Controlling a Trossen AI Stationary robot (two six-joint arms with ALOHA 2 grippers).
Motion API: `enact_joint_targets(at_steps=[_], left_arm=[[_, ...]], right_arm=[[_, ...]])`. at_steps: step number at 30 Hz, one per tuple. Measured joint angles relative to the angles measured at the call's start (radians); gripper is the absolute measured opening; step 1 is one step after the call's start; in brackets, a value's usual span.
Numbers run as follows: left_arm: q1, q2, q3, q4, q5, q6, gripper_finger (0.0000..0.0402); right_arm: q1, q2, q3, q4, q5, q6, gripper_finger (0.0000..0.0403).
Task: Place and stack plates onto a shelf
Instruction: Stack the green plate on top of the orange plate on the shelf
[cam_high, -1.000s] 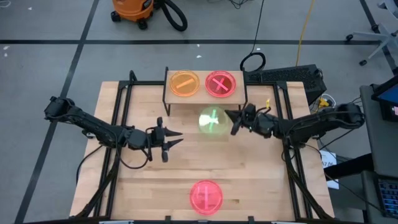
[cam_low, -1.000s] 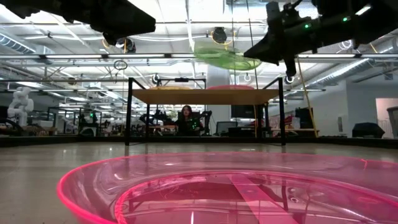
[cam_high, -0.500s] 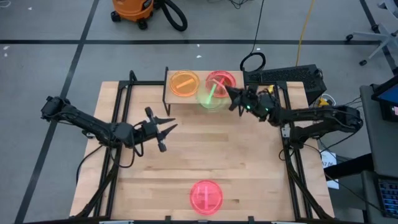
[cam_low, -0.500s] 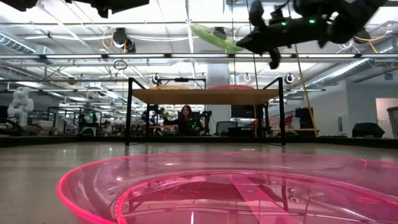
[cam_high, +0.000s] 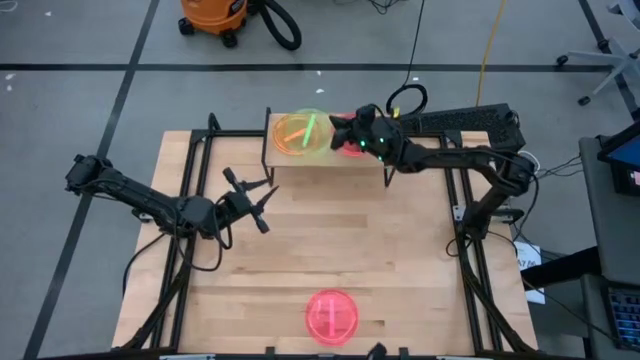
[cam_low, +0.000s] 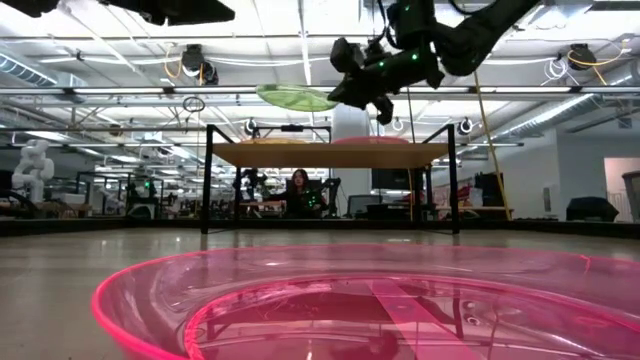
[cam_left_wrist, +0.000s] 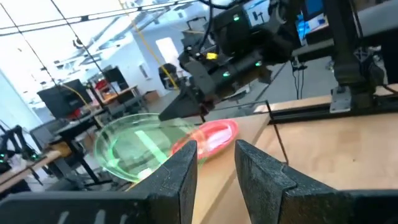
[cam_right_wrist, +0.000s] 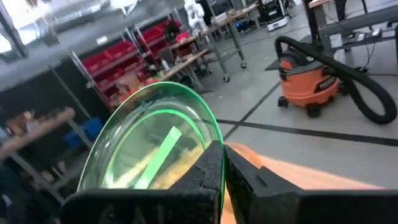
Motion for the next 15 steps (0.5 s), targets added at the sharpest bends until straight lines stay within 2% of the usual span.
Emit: enact_joint_targets(at_steps=[8,15], left_arm=[[0.036,0.000,0.000,0.067,0.002,0.083,0.0115],[0.061,0.001,0.000,0.077,0.005,0.106,0.0115]], right_arm=[[-0.066,0.146,0.119,0.010,-0.125,0.103,0.0000],[-0.077,0.183,0.161,-0.047,-0.129,0.053,0.0000]])
